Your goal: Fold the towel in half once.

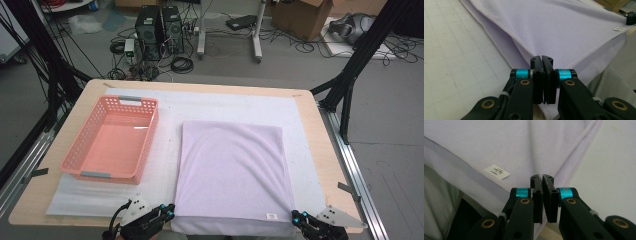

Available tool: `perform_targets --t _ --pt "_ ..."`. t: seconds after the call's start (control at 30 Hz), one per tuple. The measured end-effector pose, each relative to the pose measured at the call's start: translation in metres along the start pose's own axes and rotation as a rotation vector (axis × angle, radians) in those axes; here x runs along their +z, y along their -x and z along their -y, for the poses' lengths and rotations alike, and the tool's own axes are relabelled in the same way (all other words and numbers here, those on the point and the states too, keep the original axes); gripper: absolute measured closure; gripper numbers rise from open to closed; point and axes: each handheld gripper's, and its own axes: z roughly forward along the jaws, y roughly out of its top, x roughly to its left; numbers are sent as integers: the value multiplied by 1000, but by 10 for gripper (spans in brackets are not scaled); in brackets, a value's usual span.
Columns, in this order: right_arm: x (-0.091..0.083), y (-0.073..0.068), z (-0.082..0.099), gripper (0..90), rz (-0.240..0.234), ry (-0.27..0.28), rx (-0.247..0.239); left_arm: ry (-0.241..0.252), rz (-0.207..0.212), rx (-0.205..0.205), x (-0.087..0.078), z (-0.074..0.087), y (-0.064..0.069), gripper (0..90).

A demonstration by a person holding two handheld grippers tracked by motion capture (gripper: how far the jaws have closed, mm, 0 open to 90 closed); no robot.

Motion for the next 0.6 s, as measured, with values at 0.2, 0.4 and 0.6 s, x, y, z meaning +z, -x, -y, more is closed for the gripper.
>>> perform_targets --t 0.2,0.4,0.6 --pt "-15 -9 10 869 -27 -6 1 -11 19 15 -17 12 11 875" --pt "-18 -15 12 780 -22 -29 -14 -14 23 5 -15 11 8 663" --pt "-7 2 -4 663 35 34 41 37 -8 11 -1 -12 -8 567"
